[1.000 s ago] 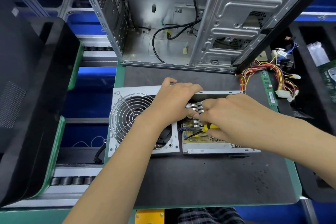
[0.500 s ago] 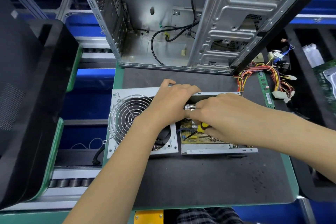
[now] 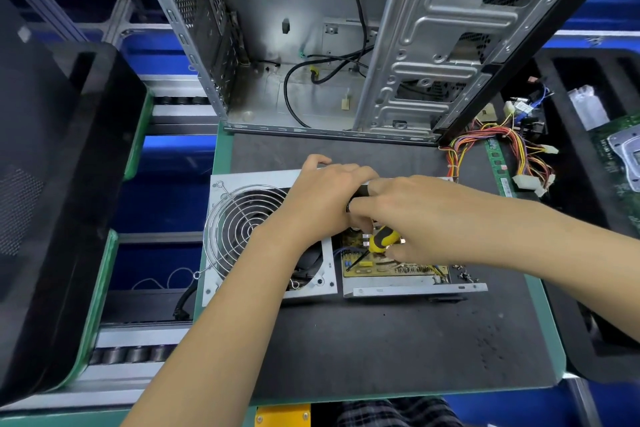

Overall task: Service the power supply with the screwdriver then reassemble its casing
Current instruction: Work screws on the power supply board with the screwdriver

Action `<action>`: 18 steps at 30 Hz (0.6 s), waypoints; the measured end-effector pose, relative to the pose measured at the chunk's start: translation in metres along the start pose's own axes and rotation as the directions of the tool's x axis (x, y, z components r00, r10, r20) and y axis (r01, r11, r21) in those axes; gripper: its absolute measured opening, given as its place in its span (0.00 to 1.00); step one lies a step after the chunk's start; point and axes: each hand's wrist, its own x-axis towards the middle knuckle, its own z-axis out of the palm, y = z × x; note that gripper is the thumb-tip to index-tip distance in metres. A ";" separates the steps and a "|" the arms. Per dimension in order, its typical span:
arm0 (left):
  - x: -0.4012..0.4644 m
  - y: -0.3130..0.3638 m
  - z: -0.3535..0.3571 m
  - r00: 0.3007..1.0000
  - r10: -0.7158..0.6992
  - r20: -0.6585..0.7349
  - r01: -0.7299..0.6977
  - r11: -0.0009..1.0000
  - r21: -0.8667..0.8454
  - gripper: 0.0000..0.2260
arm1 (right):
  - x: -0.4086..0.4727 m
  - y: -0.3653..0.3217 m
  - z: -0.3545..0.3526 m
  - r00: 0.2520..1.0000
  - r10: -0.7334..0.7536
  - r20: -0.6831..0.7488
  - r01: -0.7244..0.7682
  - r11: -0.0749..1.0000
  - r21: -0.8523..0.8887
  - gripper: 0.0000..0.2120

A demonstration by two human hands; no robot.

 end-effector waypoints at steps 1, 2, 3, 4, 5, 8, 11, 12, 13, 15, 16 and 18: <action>0.000 0.000 0.000 1.000 0.000 -0.002 0.000 1.000 0.006 0.21 | 0.000 0.000 0.000 1.000 -0.003 -0.003 0.003 1.000 0.021 0.10; 0.000 0.000 0.001 1.000 0.001 -0.007 -0.001 1.000 0.010 0.21 | 0.000 0.000 0.001 1.000 -0.005 -0.011 0.006 1.000 0.031 0.08; 0.000 -0.001 0.002 1.000 0.003 -0.013 -0.003 1.000 0.013 0.20 | 0.000 0.000 0.000 1.000 -0.009 -0.021 0.010 1.000 0.027 0.06; 0.000 -0.001 0.002 1.000 0.006 -0.019 -0.006 1.000 0.018 0.20 | 0.000 0.000 0.000 0.999 -0.010 -0.031 0.010 1.000 0.013 0.04; -0.001 -0.001 0.003 1.000 0.009 -0.022 -0.009 1.000 0.023 0.21 | -0.001 0.000 0.000 0.999 -0.006 -0.041 0.006 1.000 -0.003 0.04; 0.000 -0.002 0.003 1.000 0.019 -0.023 -0.018 0.999 0.035 0.24 | -0.002 0.001 -0.002 0.997 0.052 -0.048 -0.055 0.997 -0.061 0.08; -0.001 -0.002 0.003 0.999 0.024 -0.030 -0.023 0.999 0.035 0.26 | -0.004 0.001 -0.002 0.995 0.086 -0.048 -0.092 0.987 -0.130 0.12; -0.001 -0.002 0.002 0.999 0.027 -0.034 -0.026 0.999 0.040 0.26 | -0.004 0.000 -0.001 0.995 0.086 -0.047 -0.092 0.984 -0.149 0.12; -0.001 -0.001 0.002 0.999 0.031 -0.039 -0.029 0.999 0.043 0.26 | -0.004 0.000 0.000 0.995 0.083 -0.051 -0.090 0.982 -0.167 0.12; -0.002 -0.001 0.003 0.998 0.035 -0.051 -0.033 0.999 0.041 0.24 | -0.005 -0.002 0.001 0.996 0.074 -0.058 -0.084 0.975 -0.203 0.12; -0.002 -0.001 0.002 0.998 0.034 -0.055 -0.032 0.999 0.041 0.24 | -0.006 -0.003 0.001 0.996 0.069 -0.057 -0.080 0.972 -0.222 0.12; -0.002 -0.001 0.002 0.998 0.028 -0.058 -0.025 0.999 0.049 0.23 | -0.006 -0.004 0.004 0.997 0.052 -0.049 -0.063 0.965 -0.255 0.13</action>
